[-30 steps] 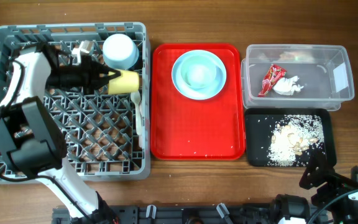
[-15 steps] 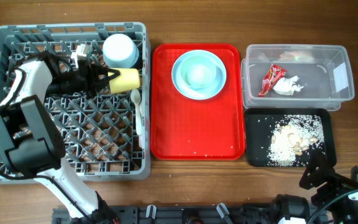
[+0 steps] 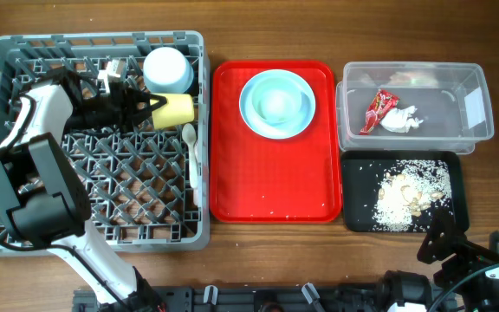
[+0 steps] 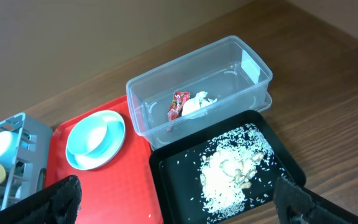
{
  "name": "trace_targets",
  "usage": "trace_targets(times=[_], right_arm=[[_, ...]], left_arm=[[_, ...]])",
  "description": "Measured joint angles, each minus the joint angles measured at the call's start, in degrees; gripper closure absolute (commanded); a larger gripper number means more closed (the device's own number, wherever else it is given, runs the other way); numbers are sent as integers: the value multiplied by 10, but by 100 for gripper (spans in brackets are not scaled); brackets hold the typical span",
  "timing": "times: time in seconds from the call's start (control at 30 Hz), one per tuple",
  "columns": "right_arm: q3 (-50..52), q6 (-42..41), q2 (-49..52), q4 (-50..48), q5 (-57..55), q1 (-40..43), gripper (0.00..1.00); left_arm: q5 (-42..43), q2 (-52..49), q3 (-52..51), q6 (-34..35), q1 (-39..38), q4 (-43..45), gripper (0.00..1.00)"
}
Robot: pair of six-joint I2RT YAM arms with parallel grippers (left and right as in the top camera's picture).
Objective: Sort waste into correct bins and load items into the dishwasher rack
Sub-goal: 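Lower the yellow cup into the rack's upper middle and release it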
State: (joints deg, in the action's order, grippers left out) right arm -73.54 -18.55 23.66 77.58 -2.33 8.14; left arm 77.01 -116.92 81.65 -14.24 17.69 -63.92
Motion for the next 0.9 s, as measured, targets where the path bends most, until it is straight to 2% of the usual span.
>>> trace_targets(times=[0.23,0.57,0.6,0.63,0.73,0.9], right_arm=[[0,0,0,0,0,0,0],[0,0,0,0,0,0,0],[0,0,0,0,0,0,0],[0,0,0,0,0,0,0],[0,0,0,0,0,0,0],[0,0,0,0,0,0,0]], left_arm=[[0,-13,0,1,4,21,96],[0,-21,-1,2,27,-24,96],[0,-21,-1,2,28,-27,77],[-2,-21,-1,2,29,-30,0],[-42,-23,-3,6,40,-43,0],[-52,-13,1,9,71,-63,0]])
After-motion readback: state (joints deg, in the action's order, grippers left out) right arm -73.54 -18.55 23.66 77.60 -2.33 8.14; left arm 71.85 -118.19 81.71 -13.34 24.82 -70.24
